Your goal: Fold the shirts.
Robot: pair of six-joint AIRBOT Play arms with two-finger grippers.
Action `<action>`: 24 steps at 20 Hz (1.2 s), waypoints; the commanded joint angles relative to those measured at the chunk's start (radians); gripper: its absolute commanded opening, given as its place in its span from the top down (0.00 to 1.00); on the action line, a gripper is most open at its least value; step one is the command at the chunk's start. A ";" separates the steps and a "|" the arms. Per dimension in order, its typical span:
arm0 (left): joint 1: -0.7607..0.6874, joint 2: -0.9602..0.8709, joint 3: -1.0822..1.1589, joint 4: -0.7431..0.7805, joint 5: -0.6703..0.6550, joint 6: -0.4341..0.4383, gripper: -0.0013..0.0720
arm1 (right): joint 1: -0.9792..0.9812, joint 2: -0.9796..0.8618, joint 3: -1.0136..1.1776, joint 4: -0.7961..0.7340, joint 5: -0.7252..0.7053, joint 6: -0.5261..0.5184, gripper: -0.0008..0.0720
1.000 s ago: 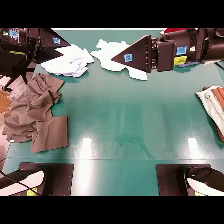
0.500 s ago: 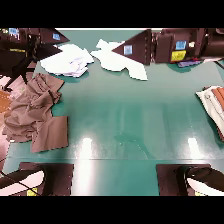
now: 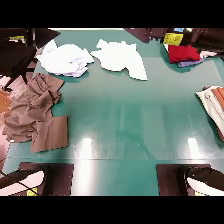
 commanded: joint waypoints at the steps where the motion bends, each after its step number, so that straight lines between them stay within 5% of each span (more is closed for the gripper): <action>1: -0.003 -0.001 0.001 -0.012 -0.035 0.029 0.00 | -0.013 -0.032 0.000 -0.042 0.065 0.001 0.97; 7: -0.003 -0.002 -0.040 0.018 -0.219 0.177 0.01 | -0.071 -0.115 0.000 -0.065 0.200 0.038 0.96; 24: -0.003 -0.002 -0.045 -0.004 -0.198 0.153 0.01 | -0.182 -0.035 0.000 -0.068 0.288 0.008 0.96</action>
